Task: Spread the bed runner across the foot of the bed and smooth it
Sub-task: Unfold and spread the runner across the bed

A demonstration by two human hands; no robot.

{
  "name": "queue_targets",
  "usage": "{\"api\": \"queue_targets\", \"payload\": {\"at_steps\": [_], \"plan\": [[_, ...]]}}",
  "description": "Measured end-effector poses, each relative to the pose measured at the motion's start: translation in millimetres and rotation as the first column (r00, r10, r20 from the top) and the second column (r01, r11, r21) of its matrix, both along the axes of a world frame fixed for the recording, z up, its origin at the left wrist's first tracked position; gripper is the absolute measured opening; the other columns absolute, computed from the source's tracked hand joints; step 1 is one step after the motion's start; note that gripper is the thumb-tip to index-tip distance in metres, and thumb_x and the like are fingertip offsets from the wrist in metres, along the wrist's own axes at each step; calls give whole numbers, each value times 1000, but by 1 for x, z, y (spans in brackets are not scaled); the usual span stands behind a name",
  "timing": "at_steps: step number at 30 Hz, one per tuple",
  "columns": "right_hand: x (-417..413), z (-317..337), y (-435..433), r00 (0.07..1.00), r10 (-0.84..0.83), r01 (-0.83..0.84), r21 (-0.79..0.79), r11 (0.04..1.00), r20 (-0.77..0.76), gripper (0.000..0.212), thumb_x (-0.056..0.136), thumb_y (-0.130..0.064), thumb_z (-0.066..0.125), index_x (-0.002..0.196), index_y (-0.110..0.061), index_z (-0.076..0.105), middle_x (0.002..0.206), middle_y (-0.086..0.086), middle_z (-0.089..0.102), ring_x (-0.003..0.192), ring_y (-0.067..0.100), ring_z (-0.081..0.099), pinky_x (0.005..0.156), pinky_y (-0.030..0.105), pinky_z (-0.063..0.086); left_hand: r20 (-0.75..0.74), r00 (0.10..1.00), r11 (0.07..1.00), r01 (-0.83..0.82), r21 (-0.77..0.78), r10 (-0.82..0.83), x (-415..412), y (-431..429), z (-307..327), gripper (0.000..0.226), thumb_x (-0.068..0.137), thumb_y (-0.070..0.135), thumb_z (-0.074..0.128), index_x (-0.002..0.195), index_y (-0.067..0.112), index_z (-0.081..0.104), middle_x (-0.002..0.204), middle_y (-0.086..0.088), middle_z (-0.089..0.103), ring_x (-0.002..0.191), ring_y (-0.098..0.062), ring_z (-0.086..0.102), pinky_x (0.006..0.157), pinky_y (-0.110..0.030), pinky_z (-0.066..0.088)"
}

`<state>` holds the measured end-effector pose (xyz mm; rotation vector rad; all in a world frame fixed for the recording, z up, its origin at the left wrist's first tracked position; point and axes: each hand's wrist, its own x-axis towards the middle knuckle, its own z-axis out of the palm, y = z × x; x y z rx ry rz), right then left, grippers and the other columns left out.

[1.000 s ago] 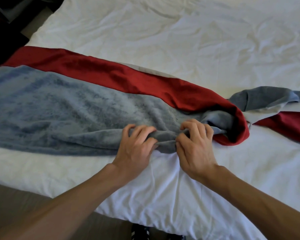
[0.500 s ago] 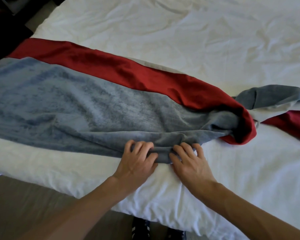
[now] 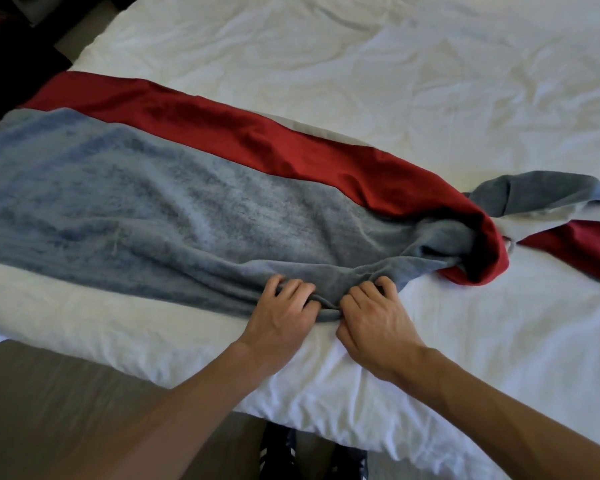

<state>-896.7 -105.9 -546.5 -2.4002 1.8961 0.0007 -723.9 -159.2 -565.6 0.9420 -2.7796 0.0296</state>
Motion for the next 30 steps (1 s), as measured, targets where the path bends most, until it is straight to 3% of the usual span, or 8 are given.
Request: {"api": "queue_targets", "payload": {"at_steps": [4,6,8,14,19,23,27,30], "plan": [[4,3,10,1000,4,-5,-25,1000,-15,16,77,-26,56,70,-13,54,68,5,54,67,25,49,84,41,37,-6,1000,998,-12,65,12,9,16,1,28,75,2,56,99,11,68,105,-9,68,99,-24,64,93,-46,48],[5,3,17,998,16,-20,-68,997,-53,9,72,-14,66,73,-12,57,70,6,55,69,25,52,86,43,41,5,1000,998,-19,67,19,13,25,2,35,71,-1,62,104,9,68,110,-11,68,105,-25,64,93,-50,49],[7,1,26,999,10,-16,-120,993,-53,18,67,-4,70,78,-12,59,74,6,56,72,25,55,86,44,45,24,1000,996,-13,84,11,18,33,1,42,66,-3,71,106,7,68,115,-14,67,109,-25,63,91,-52,49],[17,0,51,999,26,-30,-260,965,-21,17,68,4,69,72,-9,60,69,8,55,61,25,51,58,35,44,86,996,995,20,96,-29,36,50,1,31,76,3,67,106,7,66,136,-21,50,129,-30,46,99,-61,38],[44,-6,77,999,-15,24,-179,984,49,15,61,0,67,69,-11,61,66,6,55,60,26,53,56,33,42,245,967,988,31,148,-67,55,69,-1,42,87,15,56,128,9,53,148,-17,35,140,-27,27,111,-59,19],[49,-10,82,978,-139,151,-68,986,156,31,51,3,76,78,-8,66,74,9,59,65,28,55,60,36,46,267,962,975,5,220,-65,53,68,4,49,96,36,33,137,11,40,155,-13,21,144,-24,12,115,-56,4],[44,4,84,904,-183,228,-73,971,387,27,63,12,62,86,-3,66,83,12,61,73,29,55,63,38,50,212,976,967,-11,254,-44,39,65,12,54,95,43,28,140,14,35,156,-10,19,145,-20,10,115,-54,4],[24,13,91,868,-231,313,-124,941,440,27,69,13,58,91,-1,65,92,14,61,80,30,56,68,36,50,200,979,960,-17,279,-40,18,66,18,56,96,43,26,145,15,26,157,-8,13,145,-18,5,116,-51,3]]}}
